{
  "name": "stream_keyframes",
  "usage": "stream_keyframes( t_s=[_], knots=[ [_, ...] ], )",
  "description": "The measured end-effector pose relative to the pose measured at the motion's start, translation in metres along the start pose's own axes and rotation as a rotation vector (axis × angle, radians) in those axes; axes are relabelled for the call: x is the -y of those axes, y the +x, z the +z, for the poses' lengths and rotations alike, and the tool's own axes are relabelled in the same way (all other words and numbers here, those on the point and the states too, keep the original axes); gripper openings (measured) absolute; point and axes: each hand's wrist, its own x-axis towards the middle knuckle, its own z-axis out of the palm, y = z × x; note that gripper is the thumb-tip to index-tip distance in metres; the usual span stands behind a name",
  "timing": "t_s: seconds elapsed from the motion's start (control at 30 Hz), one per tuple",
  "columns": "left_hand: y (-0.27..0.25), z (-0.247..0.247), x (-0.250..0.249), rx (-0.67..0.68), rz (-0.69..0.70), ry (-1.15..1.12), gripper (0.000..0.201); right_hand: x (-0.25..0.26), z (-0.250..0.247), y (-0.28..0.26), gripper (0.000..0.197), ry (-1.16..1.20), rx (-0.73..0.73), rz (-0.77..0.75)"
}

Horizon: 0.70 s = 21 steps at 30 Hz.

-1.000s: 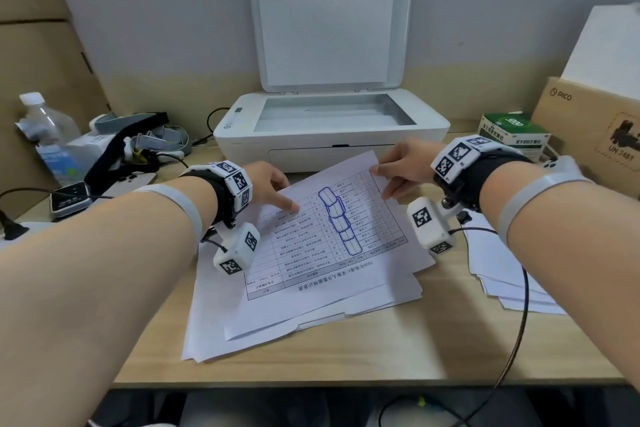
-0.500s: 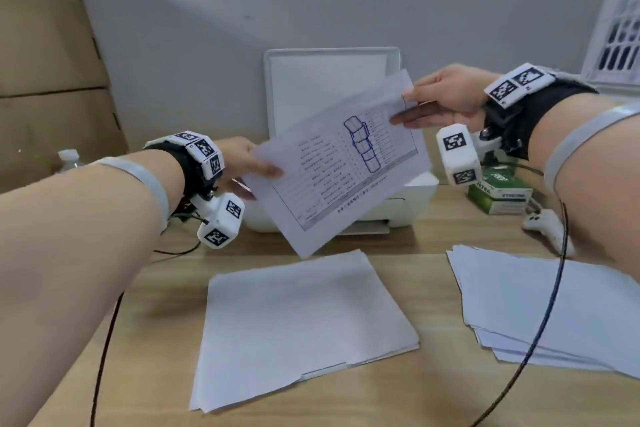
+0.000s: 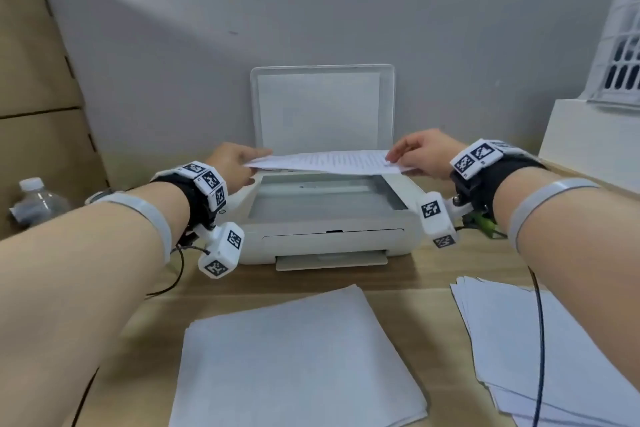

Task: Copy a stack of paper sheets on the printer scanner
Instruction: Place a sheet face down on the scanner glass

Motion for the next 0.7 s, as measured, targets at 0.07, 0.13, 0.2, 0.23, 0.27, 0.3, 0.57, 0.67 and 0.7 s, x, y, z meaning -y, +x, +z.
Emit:
stream_keyframes(
  t_s=[0.07,0.13,0.2,0.23,0.27,0.3,0.57,0.67,0.7],
  knots=[
    [0.006,0.008,0.008,0.045,-0.02,0.15,0.043,-0.016,0.011,0.013,0.022,-0.076,0.001,0.017],
    [0.011,0.013,0.014,0.089,-0.04,0.218,0.043,-0.027,0.018,0.023,0.024,-0.149,0.016,0.055],
    [0.016,0.017,0.018,0.154,-0.063,0.252,0.046,-0.033,0.023,0.031,0.026,-0.211,0.025,0.09],
    [0.017,0.017,0.017,0.183,-0.081,0.256,0.047,-0.035,0.024,0.035,0.027,-0.226,0.028,0.096],
    [0.019,0.018,0.018,0.214,-0.108,0.247,0.047,-0.037,0.026,0.038,0.028,-0.24,0.035,0.097],
    [0.021,0.018,0.019,0.234,-0.127,0.226,0.047,-0.039,0.027,0.041,0.028,-0.258,0.045,0.093],
    [0.031,0.023,0.032,0.318,-0.294,0.07,0.041,-0.04,0.031,0.043,0.03,-0.49,0.198,0.047],
    [0.031,0.028,0.032,0.267,-0.246,0.216,0.045,-0.04,0.034,0.043,0.03,-0.501,0.237,0.048],
    [0.03,0.029,0.031,0.24,-0.235,0.28,0.046,-0.04,0.035,0.043,0.03,-0.502,0.247,0.046]
  ],
)
